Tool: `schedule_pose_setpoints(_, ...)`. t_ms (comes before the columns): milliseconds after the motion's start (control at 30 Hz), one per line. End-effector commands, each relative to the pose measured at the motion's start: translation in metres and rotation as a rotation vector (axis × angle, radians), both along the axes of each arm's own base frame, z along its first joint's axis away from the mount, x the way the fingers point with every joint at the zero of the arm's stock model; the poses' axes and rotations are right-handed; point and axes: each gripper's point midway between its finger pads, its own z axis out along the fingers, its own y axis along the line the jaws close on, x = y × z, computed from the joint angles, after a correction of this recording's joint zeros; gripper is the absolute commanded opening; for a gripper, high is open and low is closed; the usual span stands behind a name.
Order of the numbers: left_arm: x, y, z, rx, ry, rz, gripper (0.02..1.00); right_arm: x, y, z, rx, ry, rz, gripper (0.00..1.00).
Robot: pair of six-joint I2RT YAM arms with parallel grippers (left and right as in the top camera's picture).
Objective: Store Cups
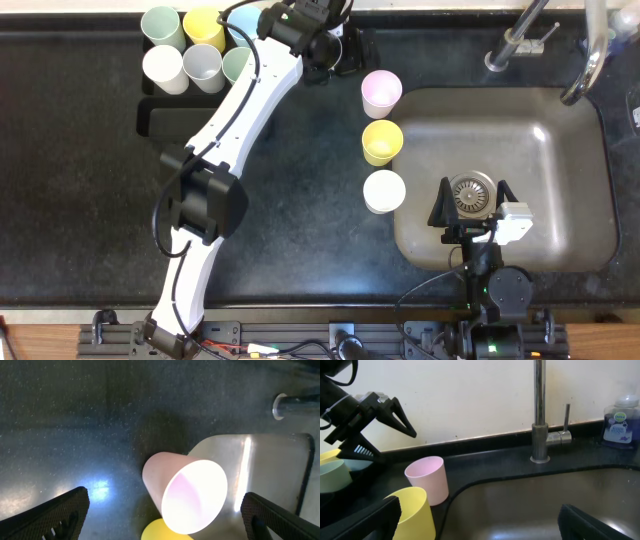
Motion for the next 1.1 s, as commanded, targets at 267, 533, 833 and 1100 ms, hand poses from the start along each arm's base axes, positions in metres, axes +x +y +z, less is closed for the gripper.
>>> schedule_pose_setpoints(267,-0.016,-0.008,-0.027,0.060,0.077,-0.006,0.998,0.000,0.000,-0.003,0.005,-0.001,0.001,0.996)
schedule_pose_setpoints(533,-0.023,-0.008,-0.044,0.092,0.119,-0.011,0.998,0.000,0.000,-0.003,0.005,-0.001,0.001,0.998)
schedule_pose_setpoints(833,-0.019,-0.006,-0.053,0.111,0.116,-0.002,0.345,0.000,0.000,-0.003,0.005,-0.001,0.001,0.998)
schedule_pose_setpoints(1100,-0.016,-0.006,-0.055,0.117,0.103,0.004,0.036,0.000,0.000,-0.003,0.005,-0.001,0.001,0.998)
